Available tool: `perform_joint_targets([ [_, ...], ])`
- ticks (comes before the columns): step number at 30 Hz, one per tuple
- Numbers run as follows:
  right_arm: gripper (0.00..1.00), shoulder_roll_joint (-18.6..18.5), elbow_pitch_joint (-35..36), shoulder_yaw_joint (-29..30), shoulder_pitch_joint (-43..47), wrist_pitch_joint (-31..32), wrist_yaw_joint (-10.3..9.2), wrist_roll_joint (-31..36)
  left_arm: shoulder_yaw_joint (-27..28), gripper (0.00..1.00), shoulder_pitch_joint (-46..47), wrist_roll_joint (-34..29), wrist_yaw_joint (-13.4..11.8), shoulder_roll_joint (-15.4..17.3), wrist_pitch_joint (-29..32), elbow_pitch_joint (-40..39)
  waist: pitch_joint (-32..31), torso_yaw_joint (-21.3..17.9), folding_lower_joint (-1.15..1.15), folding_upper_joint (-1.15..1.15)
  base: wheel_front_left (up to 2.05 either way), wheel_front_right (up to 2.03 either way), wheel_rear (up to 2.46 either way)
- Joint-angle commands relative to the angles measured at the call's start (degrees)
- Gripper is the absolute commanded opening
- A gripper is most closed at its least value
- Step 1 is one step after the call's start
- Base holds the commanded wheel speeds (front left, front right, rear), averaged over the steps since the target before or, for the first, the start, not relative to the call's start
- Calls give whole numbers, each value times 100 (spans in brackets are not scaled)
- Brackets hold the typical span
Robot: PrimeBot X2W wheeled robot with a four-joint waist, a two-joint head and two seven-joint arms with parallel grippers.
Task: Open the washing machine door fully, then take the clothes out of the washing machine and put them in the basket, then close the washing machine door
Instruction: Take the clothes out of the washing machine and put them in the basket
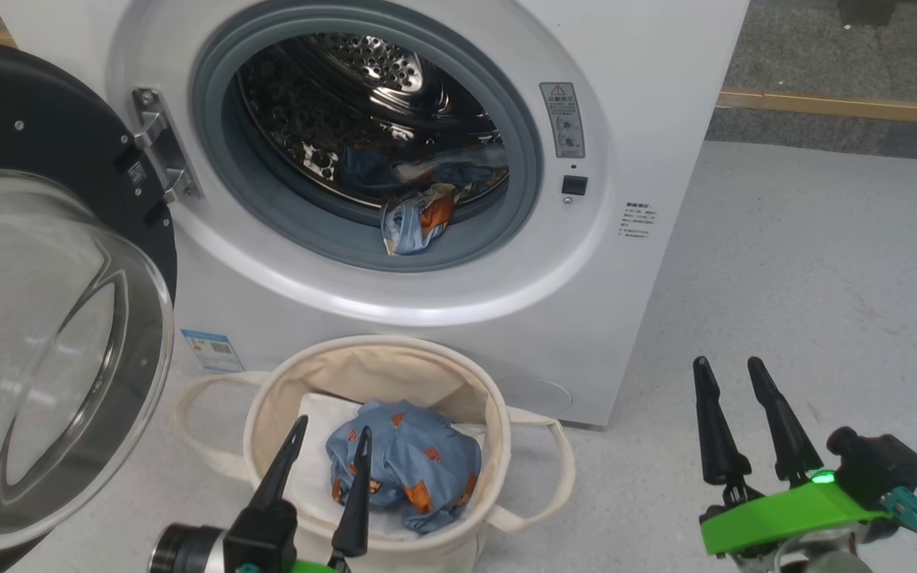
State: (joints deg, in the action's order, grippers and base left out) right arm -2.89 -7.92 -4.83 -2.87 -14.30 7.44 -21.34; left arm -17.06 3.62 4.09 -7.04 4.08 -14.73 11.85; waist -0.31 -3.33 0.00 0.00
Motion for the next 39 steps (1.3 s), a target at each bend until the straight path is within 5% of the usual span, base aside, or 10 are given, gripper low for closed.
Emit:
perform_joint_targets([
  [1, 100, 2, 158, -141, -124, -70, 5, 22, 175, 100, 181, -77, 6, 5, -27, -143, -3, -2, 0, 0, 0, 0, 0],
  [18, 100, 2, 219, -232, -133, -70, 5, -10, 204, 100, 325, -126, 63, 24, -27, -220, 236, -80, 0, 0, 0, 0, 0],
  [39, 100, 2, 475, -662, -983, -70, 5, -244, 336, 100, 3200, -447, 802, 935, -21, 457, 2519, -730, 0, 0, 0, 0, 0],
])
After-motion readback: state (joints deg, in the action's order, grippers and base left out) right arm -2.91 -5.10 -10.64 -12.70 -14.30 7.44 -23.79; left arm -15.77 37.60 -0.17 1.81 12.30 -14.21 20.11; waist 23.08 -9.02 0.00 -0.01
